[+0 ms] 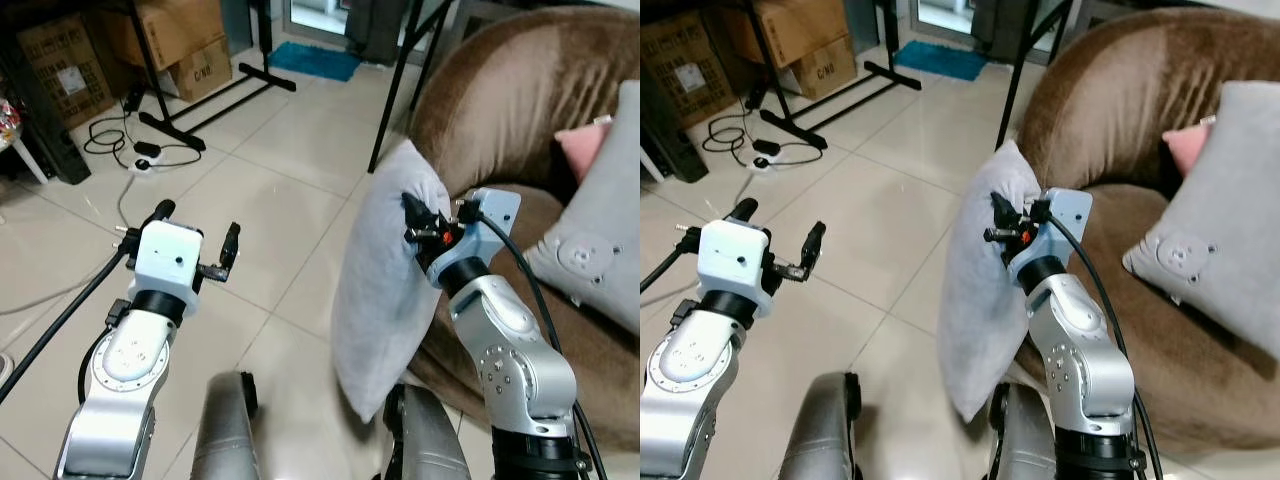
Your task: Move the pillow to the sofa from floor
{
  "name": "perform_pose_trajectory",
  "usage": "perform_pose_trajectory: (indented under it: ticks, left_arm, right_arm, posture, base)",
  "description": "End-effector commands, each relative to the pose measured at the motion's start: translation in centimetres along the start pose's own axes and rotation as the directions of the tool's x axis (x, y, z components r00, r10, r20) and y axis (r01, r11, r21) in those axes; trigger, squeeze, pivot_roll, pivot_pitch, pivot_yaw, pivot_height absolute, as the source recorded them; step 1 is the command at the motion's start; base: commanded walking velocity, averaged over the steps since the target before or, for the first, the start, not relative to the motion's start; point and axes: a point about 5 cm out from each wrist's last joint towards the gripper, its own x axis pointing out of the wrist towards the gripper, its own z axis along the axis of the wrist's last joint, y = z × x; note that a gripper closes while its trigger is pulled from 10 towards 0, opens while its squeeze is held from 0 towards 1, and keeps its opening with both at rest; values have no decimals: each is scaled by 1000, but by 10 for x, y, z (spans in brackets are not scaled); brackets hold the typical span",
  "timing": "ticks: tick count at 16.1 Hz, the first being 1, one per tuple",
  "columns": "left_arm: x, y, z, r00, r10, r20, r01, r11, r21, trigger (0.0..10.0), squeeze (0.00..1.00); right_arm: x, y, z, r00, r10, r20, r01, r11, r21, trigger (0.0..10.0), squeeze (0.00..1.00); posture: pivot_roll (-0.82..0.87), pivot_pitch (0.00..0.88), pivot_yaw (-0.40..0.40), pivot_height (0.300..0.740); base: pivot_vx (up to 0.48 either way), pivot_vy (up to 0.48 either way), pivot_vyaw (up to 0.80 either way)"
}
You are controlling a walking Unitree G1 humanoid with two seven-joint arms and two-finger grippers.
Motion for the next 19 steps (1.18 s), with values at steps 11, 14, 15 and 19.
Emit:
perform_pose_trajectory:
  ticks: [11,14,15,19]
  left_arm:
    - [5,-2,5,1000,1,30,-1,1000,-26,10000,0]
    - [5,-2,5,1000,-1,30,2,1000,-17,10000,0]
    - [5,-2,5,1000,-2,30,2,1000,-17,10000,0]
    - [5,-2,5,999,-7,32,7,1000,-21,10000,0]
  right_arm:
    - [2,5,18,997,11,72,-10,1000,-15,10000,0]
    - [3,5,17,998,8,68,-7,1000,-15,10000,0]
    - [3,5,17,998,6,66,-5,1000,-15,10000,0]
    - [2,3,16,998,-5,62,6,1000,-14,10000,0]
  posture:
    - [111,0,-34,681]
    - [113,0,-34,711]
    - [113,0,-34,721]
    - [110,0,-33,740]
  base:
    - [0,0,0]
    - [0,0,0]
    - [0,0,0]
    - [0,0,0]
